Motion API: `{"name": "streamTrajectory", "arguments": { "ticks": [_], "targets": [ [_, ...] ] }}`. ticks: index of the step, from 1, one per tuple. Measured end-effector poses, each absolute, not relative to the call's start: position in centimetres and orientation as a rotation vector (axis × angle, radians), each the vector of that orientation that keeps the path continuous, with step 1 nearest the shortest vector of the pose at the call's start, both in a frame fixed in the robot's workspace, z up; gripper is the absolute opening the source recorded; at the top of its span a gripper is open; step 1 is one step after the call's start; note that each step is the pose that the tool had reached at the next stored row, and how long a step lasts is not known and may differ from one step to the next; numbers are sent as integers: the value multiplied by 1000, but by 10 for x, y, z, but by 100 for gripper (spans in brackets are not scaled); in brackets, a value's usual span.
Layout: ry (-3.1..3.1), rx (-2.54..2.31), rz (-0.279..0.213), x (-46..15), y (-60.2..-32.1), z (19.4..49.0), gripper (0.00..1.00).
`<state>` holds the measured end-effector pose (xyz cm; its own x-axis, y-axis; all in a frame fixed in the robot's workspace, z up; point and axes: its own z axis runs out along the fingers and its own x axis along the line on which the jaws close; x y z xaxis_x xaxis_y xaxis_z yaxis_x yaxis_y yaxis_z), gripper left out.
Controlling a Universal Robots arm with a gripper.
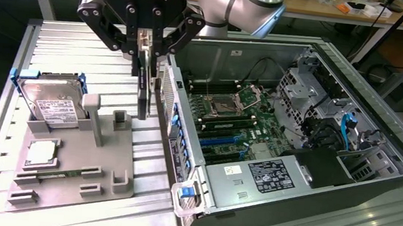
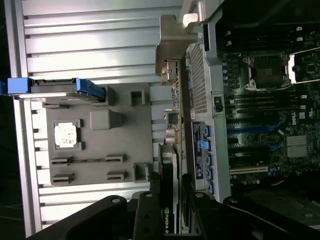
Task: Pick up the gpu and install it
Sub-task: 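Pick up the gpu and move the gpu toward the slot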
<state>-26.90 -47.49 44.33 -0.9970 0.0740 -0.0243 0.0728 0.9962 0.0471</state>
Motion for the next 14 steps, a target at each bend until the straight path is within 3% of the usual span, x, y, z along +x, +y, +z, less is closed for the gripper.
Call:
{"name": "streamTrajectory", "arguments": {
  "ticks": [14],
  "targets": [
    [3113,114,72,-260,-475,443,27]
  ]
}}
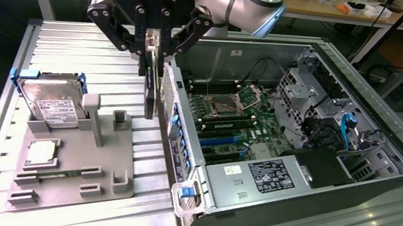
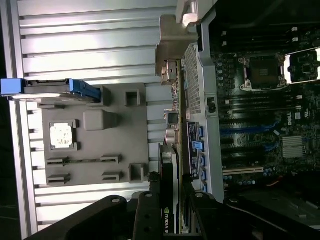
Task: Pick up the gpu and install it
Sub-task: 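Pick up the gpu and move the gpu toward the slot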
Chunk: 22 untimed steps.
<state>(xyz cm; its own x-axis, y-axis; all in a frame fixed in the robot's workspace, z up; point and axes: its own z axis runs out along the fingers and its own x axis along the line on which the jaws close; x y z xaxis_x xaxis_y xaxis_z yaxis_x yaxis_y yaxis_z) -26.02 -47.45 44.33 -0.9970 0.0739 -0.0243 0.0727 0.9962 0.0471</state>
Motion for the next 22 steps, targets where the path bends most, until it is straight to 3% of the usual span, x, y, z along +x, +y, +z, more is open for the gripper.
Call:
{"name": "streamTrajectory", "arguments": {
  "ticks": [22],
  "targets": [
    [3113,115,72,-251,-474,443,27]
  ]
}}
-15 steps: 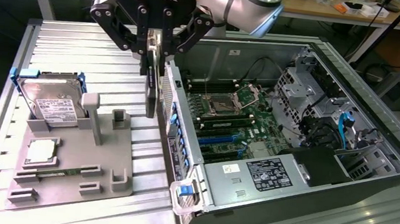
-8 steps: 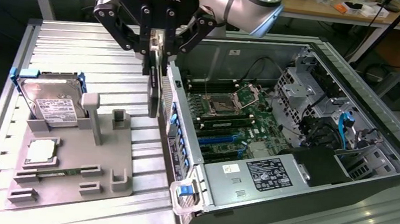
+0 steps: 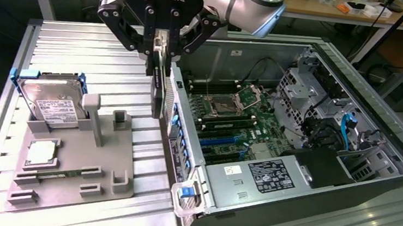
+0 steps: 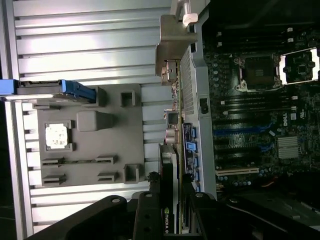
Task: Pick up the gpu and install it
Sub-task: 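Pick up the gpu and move the gpu toward the slot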
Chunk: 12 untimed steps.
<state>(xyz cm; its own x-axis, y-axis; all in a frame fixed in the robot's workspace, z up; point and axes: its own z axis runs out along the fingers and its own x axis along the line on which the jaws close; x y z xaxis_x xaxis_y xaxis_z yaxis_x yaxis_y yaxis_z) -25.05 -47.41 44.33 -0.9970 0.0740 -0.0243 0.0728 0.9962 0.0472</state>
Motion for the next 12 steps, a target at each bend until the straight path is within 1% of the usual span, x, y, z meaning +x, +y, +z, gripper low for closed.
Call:
{"name": "streamTrajectory", "arguments": {
  "ticks": [12],
  "targets": [
    [3113,114,72,-241,-474,443,27]
  ]
}}
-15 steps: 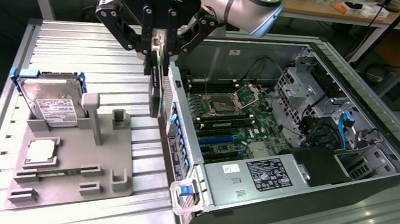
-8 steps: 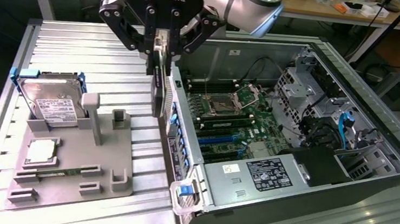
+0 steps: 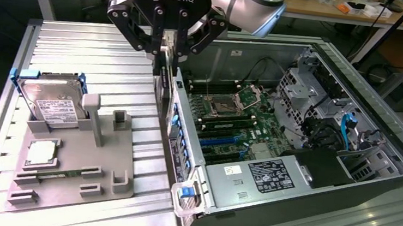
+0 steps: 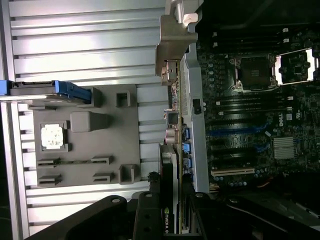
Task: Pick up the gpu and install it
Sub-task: 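Pick up the gpu and move the gpu toward the slot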
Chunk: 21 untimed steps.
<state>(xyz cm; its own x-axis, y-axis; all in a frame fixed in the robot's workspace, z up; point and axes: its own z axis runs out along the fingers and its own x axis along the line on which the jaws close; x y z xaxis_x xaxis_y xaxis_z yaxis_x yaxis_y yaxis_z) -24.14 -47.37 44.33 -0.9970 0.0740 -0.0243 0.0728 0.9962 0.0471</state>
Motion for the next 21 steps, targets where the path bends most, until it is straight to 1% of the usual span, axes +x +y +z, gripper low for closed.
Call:
{"name": "streamTrajectory", "arguments": {
  "ticks": [18,21],
  "targets": [
    [3113,114,72,-227,-473,443,27],
    [3113,114,72,-217,-473,443,27]
  ]
}}
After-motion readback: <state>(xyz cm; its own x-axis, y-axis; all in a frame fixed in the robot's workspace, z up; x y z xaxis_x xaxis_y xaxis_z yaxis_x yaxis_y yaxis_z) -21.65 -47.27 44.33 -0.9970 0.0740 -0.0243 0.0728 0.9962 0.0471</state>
